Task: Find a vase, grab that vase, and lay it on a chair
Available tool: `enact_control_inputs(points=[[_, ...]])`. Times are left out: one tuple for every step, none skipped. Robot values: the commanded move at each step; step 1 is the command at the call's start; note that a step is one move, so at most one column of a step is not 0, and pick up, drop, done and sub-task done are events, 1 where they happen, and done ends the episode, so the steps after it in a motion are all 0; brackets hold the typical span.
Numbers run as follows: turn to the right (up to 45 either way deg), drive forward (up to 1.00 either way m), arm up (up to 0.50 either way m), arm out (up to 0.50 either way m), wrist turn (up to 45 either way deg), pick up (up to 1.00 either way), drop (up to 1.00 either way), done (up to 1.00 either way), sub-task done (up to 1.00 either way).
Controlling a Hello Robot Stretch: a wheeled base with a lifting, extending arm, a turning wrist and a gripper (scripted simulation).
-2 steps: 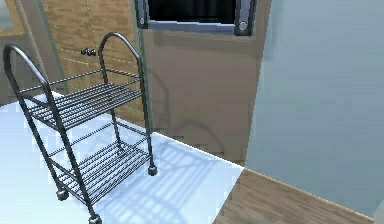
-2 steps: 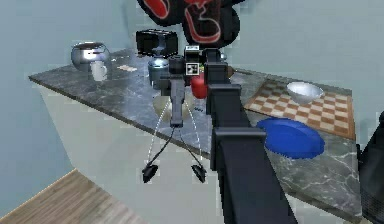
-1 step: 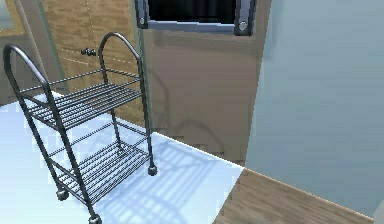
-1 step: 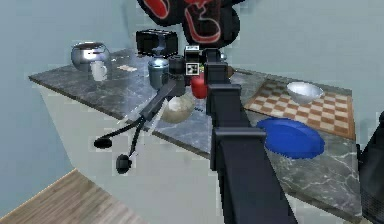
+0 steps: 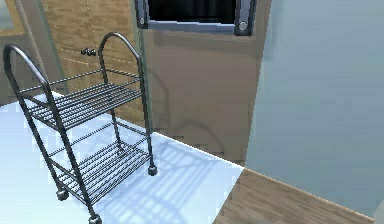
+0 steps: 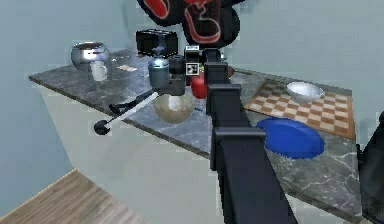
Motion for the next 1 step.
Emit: enact_control_inputs(points=[[0.0, 0.00, 0.00, 0.00, 45.0, 0.00, 0.00, 0.00, 0.00]])
